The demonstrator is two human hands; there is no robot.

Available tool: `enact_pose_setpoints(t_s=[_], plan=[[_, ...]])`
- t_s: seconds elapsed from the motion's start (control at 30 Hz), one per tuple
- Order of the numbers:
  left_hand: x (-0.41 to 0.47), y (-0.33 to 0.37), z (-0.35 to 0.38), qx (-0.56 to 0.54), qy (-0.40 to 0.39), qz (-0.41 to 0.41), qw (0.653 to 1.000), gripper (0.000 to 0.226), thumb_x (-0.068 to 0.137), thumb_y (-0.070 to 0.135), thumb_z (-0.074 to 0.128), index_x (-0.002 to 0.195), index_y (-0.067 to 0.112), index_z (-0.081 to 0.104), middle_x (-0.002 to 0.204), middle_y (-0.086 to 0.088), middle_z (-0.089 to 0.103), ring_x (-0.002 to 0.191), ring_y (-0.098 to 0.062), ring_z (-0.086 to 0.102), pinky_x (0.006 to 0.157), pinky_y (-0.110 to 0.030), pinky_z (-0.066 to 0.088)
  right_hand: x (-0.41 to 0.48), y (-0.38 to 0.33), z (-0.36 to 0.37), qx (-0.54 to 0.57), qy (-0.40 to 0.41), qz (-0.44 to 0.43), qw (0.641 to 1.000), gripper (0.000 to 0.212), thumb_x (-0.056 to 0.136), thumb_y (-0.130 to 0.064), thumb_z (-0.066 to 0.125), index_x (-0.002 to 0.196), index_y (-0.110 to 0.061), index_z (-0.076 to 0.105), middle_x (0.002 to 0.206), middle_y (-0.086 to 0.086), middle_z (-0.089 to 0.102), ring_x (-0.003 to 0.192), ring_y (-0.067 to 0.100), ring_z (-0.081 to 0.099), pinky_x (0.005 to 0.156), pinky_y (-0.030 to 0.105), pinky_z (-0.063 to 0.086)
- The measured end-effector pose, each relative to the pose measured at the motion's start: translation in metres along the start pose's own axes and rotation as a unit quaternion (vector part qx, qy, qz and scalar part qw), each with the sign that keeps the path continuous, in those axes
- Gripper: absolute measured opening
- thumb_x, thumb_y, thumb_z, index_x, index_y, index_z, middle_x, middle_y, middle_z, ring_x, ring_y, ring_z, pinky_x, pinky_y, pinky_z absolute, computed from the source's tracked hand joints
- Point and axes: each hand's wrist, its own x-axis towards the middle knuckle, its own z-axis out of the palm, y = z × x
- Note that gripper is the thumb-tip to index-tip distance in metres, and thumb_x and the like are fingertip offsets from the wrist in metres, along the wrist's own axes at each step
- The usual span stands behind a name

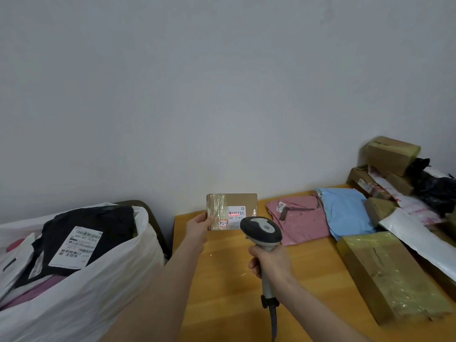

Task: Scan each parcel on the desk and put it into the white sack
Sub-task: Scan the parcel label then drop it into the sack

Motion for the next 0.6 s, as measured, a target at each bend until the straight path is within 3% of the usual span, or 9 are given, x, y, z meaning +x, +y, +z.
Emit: enact_pose_setpoints(t_s=[0.6], plan=[[0.0024,0.0002,-0.0085,-0.016,-0.005,0.005,1.0,0.052,0.091,0.02,0.064,0.139,0.011,0.046,0.136,-0.007,0.053,0.127,-0.028,0.045,0.106,-0.049,0.033,-0.0003,-0.0053,0.0093,0.003,0.008,0.016,1.0,0.014,0.081,0.001,0.061,0.067,-0.004,0.06,0.053,0.006,0.056,0.046,0.016,0.05,0.046,0.025,0.042]])
